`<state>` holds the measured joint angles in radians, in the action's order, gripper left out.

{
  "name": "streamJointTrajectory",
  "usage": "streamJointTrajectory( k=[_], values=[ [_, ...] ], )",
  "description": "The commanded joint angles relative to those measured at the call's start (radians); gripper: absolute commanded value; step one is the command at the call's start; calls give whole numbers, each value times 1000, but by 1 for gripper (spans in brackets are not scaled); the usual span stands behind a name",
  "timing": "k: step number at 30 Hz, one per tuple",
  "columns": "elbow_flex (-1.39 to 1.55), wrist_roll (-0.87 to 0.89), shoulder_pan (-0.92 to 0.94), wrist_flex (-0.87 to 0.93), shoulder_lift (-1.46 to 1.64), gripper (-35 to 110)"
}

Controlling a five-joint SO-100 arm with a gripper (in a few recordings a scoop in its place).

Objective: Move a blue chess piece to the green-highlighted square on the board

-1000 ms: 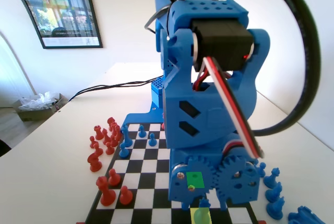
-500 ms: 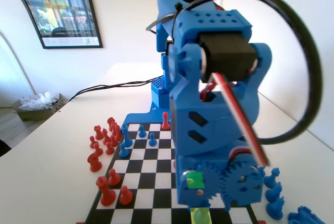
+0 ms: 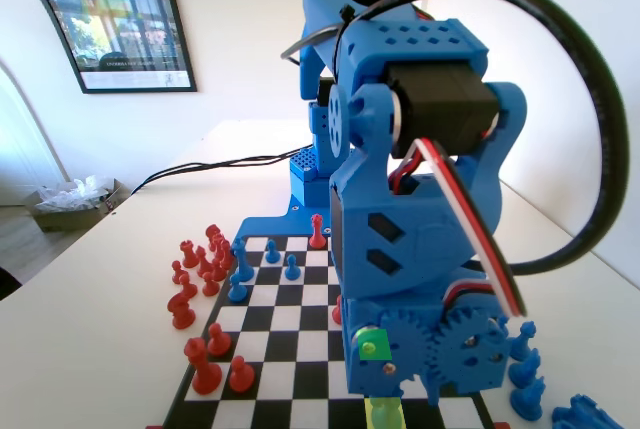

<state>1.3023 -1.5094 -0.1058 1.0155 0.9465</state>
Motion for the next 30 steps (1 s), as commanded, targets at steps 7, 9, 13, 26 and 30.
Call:
streamJointTrajectory(
  k=[7,9,13,26,30],
  values=[
    [5,-21,3,-17,32,11],
    [5,-21,5,-20,32,11],
    [0,-21,6,-21,31,11],
    [-5,-21,-3,-31,26,7],
    [-5,-23,-9,-31,26,4]
  ],
)
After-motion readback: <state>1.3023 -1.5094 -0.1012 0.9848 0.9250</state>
